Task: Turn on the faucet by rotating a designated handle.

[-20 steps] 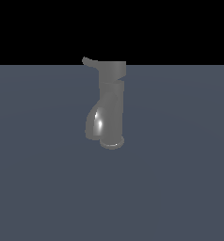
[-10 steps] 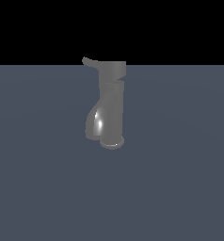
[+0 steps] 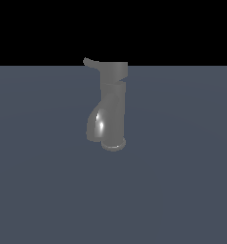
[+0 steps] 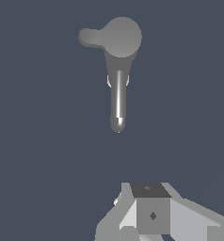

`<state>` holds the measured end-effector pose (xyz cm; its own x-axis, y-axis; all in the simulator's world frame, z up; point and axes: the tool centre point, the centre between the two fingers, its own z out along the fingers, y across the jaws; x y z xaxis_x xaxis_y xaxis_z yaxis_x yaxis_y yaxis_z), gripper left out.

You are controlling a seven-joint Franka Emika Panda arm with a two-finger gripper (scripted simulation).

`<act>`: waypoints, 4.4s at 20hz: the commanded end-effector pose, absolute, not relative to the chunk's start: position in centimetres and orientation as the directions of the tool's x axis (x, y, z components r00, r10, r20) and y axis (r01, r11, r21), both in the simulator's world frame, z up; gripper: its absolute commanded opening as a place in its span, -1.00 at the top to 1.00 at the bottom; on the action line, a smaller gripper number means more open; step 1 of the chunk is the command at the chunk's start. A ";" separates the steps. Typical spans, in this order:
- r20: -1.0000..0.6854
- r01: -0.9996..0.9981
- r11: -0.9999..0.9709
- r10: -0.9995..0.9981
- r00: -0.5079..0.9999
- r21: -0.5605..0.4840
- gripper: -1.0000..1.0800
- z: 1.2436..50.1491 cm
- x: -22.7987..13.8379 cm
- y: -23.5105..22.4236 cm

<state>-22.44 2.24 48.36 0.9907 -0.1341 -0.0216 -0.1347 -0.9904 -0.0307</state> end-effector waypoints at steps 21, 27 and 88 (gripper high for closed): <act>-0.038 -0.635 -0.773 -0.634 0.773 -0.024 1.00 44.8 -11.9 3.3; -0.039 -0.743 -0.669 -0.742 0.669 -0.018 1.00 43.2 -9.1 3.6; 0.000 -0.990 0.142 -0.990 -0.142 0.000 1.00 29.7 1.5 7.7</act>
